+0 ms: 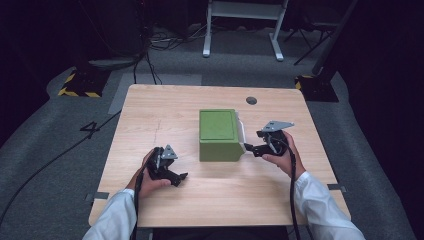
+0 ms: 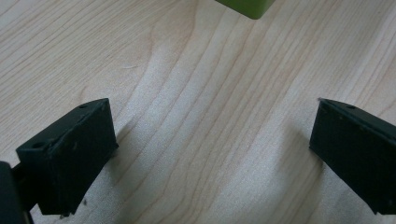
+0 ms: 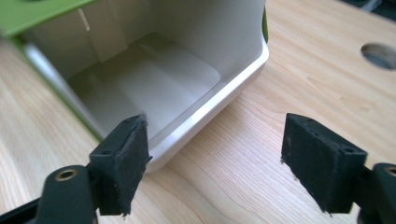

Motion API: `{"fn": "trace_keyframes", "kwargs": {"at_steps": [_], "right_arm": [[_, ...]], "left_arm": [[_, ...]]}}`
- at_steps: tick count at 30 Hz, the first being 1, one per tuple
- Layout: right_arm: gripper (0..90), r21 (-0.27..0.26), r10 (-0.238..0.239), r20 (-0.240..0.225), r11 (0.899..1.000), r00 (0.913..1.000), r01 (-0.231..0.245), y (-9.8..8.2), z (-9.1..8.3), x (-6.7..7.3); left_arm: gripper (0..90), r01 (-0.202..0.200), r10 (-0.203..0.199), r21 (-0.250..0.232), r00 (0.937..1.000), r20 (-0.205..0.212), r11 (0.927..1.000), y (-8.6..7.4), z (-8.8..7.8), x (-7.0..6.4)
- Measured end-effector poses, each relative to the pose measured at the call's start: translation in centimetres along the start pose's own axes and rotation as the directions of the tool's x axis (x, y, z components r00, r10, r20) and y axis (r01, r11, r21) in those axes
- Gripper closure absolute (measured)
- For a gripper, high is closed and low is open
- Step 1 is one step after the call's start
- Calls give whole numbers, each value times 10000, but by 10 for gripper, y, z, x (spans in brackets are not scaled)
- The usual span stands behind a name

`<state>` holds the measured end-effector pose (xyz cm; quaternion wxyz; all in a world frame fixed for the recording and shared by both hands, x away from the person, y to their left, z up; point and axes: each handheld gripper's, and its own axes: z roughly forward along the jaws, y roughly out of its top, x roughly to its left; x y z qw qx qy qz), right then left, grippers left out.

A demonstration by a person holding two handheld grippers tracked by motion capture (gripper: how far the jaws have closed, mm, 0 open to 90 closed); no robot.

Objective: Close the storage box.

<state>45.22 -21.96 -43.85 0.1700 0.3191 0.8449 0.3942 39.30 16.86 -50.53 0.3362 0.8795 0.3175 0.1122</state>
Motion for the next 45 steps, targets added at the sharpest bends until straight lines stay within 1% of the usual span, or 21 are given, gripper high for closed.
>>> {"fn": "trace_keyframes", "kwargs": {"at_steps": [3,5,7,8,10,13,18,21,26,29,31,35,39,44,45], "right_arm": [[215,-85,-235,115,9997,9997,236,-2,-10,0],[197,-42,-562,128,9984,9983,563,-6,-17,0],[213,136,-945,179,9955,9954,943,-12,-25,0],[222,284,-1219,202,9922,9923,1213,-16,-28,0],[213,646,-1595,385,9855,9864,1568,-25,-32,1],[216,910,-1729,478,9816,9838,1681,-42,-39,-2],[213,1303,-1729,567,9777,9833,1645,-63,-47,-8],[208,1424,-1623,732,9783,9840,1508,-75,-53,-13],[185,1400,-871,698,9872,9937,767,-93,-63,-24],[183,1334,-640,842,9897,9944,524,-103,-70,-29],[184,1225,-488,801,9917,9956,388,-109,-74,-33],[205,1247,-220,915,9921,9956,105,-121,-78,-36],[205,1085,82,930,9939,9956,-183,-131,-83,-39],[205,1225,375,1127,9911,9929,-514,-143,-85,-42],[203,1152,523,1136,9912,9921,-654,-146,-86,-43]], "left_arm": [[5,-7,7,-1,10000,-4,10000,0,0,0],[5,-11,11,3,10000,23,10000,0,0,0],[4,-30,30,6,10000,31,10000,0,0,0],[4,-36,36,8,10000,45,10000,0,0,0],[5,-45,45,-11,10000,60,10000,0,0,0],[4,-30,30,2,10000,71,10000,0,0,0],[4,-52,52,-11,10000,66,10000,0,0,0],[4,-43,43,-5,10000,71,10000,0,0,0],[4,-44,44,-5,10000,67,10000,0,0,0],[4,-31,31,0,10000,71,10000,0,0,0],[4,-44,44,-6,10000,66,10000,0,0,0],[4,-48,48,-12,10000,64,10000,0,0,0],[4,-31,31,2,10000,73,10000,0,0,0],[4,-30,30,3,10000,74,10000,0,0,0],[4,-44,44,-2,10000,66,10000,0,0,0]]}}
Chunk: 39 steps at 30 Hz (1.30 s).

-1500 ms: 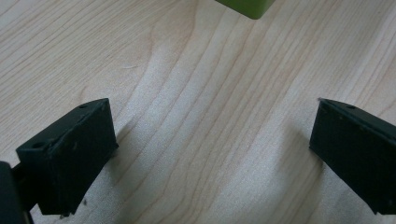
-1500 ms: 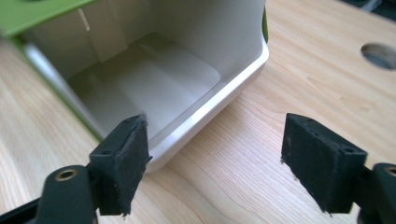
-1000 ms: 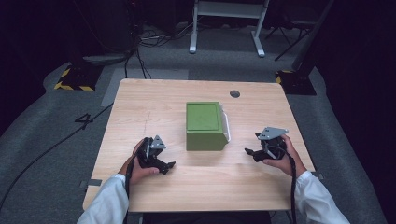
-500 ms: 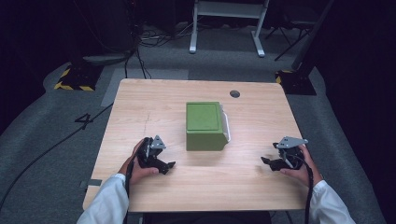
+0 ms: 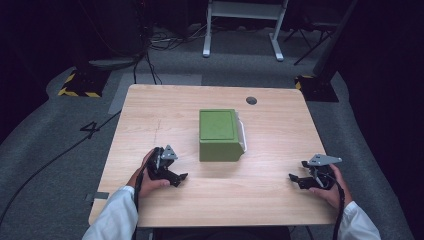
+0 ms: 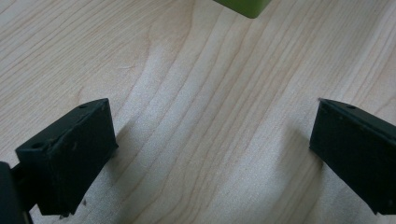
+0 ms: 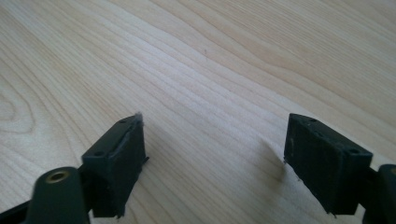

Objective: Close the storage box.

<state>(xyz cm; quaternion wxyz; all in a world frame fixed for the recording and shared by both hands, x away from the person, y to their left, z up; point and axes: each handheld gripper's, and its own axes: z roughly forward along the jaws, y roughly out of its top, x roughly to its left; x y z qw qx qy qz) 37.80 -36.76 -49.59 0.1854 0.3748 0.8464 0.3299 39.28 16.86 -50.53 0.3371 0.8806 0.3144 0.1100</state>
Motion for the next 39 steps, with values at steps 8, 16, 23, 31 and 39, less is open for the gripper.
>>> {"fn": "trace_keyframes", "kwargs": {"at_steps": [8,16,23,31,39], "right_arm": [[180,-582,749,-121,9954,9971,-755,-20,-8,-8],[176,-570,883,8,9945,9961,-882,-20,-8,-8],[176,-565,892,23,9944,9960,-890,-20,-8,-8],[183,-584,933,20,9940,9956,-930,-21,-8,-9],[183,-587,934,17,9939,9956,-932,-21,-8,-9]], "left_arm": [[4,3,-3,-2,10000,5,10000,0,0,0],[3,-28,28,-1,10000,19,10000,0,0,0],[4,-25,25,-3,10000,12,10000,0,0,0],[4,-23,23,-5,10000,14,10000,0,0,0],[4,-24,24,-8,10000,13,10000,0,0,0]]}}
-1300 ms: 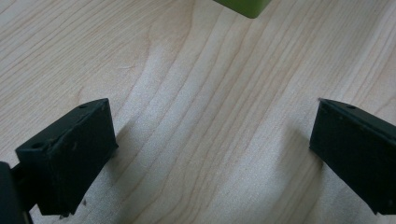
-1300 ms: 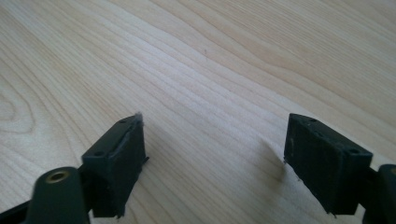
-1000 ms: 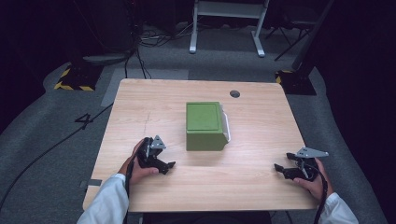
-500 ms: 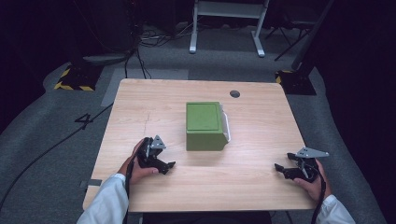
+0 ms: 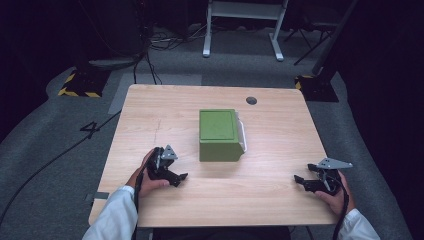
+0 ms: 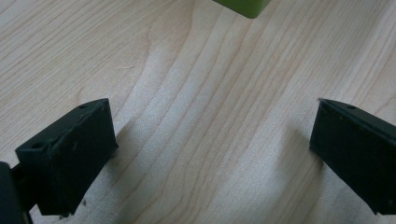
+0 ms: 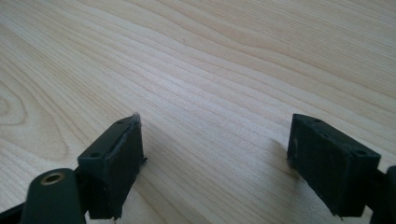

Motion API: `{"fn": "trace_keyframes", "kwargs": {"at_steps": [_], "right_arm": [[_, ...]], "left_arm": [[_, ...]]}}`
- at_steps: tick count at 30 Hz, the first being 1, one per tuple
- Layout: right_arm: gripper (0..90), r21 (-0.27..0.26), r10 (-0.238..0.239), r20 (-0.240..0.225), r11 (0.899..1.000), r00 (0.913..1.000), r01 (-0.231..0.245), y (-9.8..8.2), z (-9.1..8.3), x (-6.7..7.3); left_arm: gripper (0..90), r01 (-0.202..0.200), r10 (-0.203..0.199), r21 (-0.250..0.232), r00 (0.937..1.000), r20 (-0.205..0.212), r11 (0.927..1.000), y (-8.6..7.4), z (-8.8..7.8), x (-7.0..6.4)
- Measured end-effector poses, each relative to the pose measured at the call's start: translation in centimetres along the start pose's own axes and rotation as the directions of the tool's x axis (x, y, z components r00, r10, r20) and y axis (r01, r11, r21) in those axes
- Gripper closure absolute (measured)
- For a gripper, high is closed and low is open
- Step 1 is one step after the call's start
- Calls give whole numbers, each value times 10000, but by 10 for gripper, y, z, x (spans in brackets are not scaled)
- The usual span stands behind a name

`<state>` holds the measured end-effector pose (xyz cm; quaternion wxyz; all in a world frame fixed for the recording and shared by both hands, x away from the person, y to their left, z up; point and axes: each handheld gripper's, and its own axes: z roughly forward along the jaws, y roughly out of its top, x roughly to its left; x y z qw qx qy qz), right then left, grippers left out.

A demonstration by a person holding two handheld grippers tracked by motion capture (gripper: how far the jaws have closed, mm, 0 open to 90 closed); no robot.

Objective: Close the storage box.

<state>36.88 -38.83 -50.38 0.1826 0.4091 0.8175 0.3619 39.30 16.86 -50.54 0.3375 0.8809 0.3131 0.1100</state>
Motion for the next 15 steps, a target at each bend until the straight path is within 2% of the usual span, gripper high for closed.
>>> {"fn": "trace_keyframes", "kwargs": {"at_steps": [15], "right_arm": [[183,-11,3,-1,10000,10000,-3,-1,-1,0]], "left_arm": [[2,-22,21,30,10000,40,10000,0,0,0]]}}
